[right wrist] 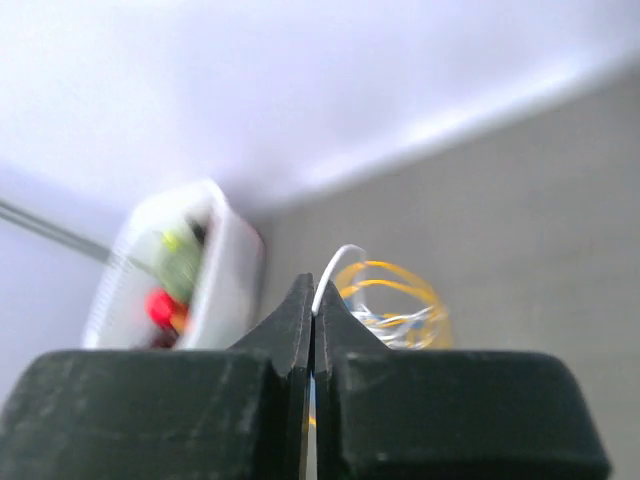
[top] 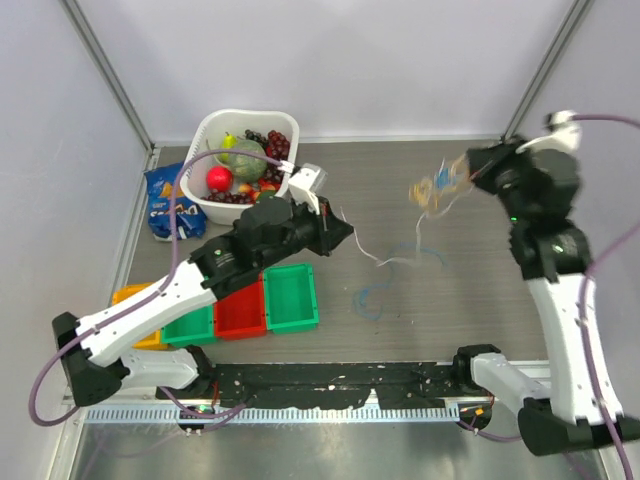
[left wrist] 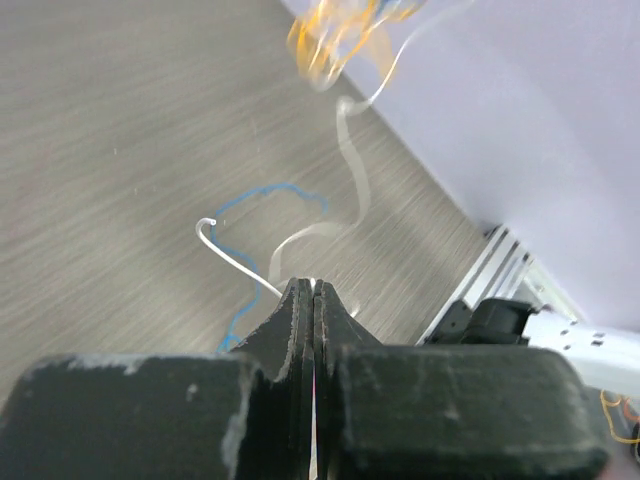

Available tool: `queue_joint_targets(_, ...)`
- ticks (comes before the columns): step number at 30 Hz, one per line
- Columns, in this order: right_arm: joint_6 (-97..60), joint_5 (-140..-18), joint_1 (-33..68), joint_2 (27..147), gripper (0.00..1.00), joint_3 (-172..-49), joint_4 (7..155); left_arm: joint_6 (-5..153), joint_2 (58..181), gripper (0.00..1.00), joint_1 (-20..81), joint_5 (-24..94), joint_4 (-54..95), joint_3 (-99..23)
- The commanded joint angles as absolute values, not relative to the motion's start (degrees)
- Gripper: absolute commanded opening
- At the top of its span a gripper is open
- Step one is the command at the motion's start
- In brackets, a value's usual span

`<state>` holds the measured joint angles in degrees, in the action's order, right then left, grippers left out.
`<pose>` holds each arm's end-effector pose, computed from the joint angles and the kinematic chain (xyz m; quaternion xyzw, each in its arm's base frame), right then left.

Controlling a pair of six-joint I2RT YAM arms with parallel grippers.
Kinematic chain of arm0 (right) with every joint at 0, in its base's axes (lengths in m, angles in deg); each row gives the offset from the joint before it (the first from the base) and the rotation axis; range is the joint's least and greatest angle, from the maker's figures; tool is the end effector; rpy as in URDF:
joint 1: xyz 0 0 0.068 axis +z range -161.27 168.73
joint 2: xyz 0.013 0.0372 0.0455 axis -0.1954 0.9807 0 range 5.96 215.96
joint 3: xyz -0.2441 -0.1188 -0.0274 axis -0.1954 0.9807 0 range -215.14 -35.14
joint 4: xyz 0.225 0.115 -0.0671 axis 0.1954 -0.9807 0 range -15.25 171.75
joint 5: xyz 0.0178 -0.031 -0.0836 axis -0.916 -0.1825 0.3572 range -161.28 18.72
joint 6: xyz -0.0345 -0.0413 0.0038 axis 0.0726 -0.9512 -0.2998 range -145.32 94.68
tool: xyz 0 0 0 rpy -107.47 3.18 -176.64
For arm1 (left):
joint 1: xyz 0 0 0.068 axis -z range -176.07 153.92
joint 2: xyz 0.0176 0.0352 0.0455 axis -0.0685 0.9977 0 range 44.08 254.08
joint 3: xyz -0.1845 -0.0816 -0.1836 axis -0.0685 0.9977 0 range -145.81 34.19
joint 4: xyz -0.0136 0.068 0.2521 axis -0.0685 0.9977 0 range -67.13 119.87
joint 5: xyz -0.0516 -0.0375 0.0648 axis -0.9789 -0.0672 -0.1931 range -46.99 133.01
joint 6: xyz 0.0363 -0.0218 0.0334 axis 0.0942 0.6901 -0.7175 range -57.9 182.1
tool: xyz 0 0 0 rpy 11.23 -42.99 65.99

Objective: Untangle the cables

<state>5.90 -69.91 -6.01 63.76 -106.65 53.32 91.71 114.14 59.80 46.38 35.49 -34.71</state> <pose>0.2084 0.0184 0.4254 0.1850 0.7700 0.1822 0.5829 0.1603 -0.2327 0.3906 0.1610 0.7701 -0.4016 0.4688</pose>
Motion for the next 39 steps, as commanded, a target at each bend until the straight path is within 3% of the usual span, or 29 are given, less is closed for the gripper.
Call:
queue_joint_targets(1, 2.72, -63.20, -5.90, 59.23, 0.01, -117.94, 48.00, 90.32, 108.95, 0.00, 59.82, 48.98, 33.68, -37.88)
queue_joint_targets(4, 3.42, -60.30, -5.90, 58.43, 0.01, -111.98, 49.93, 89.61, 107.19, 0.00, 59.82, 50.47, 34.20, -37.97)
queue_joint_targets(7, 6.23, -57.56, -6.51, 59.91, 0.01, -97.69, 53.17, 89.35, 105.60, 0.00, 59.82, 51.44, 35.52, -37.53)
queue_joint_targets(10, 7.99, -70.35, -10.37, 66.85, 0.01, -90.96, 53.80, 89.35, 104.02, 0.00, 59.82, 51.71, 36.31, -37.09)
queue_joint_targets(12, 6.68, -73.13, -14.42, 70.03, 0.01, -91.82, 52.66, 89.17, 103.14, 0.00, 59.74, 51.97, 37.71, -37.44)
queue_joint_targets(16, 4.30, -65.74, -14.43, 64.68, 0.01, -96.57, 52.13, 88.64, 101.03, 0.00, 59.74, 52.76, 38.25, -37.62)
queue_joint_targets(21, 5.27, -81.46, -14.17, 67.04, 0.01, -98.42, 51.78, 88.73, 103.39, 0.00, 59.82, 50.05, 36.93, -38.23)
queue_joint_targets(39, 10.72, -91.83, -12.15, 66.61, 0.01, -102.74, 60.82, 86.89, 114.04, 0.00, 58.86, 51.63, 35.70, -43.95)
